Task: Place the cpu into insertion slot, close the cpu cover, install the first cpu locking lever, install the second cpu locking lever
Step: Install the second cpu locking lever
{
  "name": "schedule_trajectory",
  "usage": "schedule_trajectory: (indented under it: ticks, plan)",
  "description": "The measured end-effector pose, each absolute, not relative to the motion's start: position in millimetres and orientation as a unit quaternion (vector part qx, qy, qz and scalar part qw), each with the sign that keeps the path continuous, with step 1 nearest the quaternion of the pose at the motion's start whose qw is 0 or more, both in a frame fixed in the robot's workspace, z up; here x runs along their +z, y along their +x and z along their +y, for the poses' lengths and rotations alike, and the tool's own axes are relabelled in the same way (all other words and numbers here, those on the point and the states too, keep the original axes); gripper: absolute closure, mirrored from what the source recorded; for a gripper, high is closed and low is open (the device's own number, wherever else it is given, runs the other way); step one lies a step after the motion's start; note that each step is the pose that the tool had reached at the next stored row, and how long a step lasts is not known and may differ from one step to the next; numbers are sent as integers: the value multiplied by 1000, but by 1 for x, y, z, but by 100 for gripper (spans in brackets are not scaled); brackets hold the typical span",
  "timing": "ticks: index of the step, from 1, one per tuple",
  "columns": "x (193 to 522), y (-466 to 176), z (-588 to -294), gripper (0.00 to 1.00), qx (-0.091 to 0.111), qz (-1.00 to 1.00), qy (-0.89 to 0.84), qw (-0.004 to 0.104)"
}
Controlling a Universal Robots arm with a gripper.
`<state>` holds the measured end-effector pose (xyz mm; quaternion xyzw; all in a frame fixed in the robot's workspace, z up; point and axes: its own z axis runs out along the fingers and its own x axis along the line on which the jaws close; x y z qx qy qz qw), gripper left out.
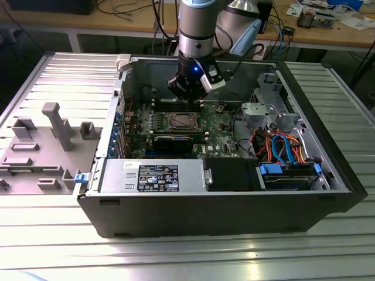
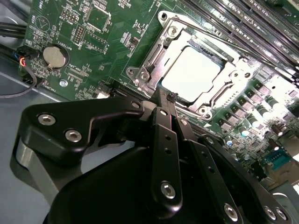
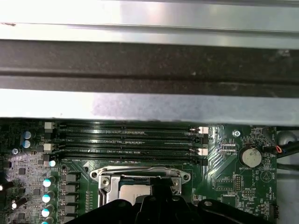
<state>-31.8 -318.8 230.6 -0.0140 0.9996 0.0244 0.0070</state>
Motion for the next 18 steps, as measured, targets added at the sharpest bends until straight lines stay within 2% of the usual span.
schedule_trajectory:
  ticks: [18]
  plan:
    - [231, -32, -327, 89, 24, 1000, -14, 7]
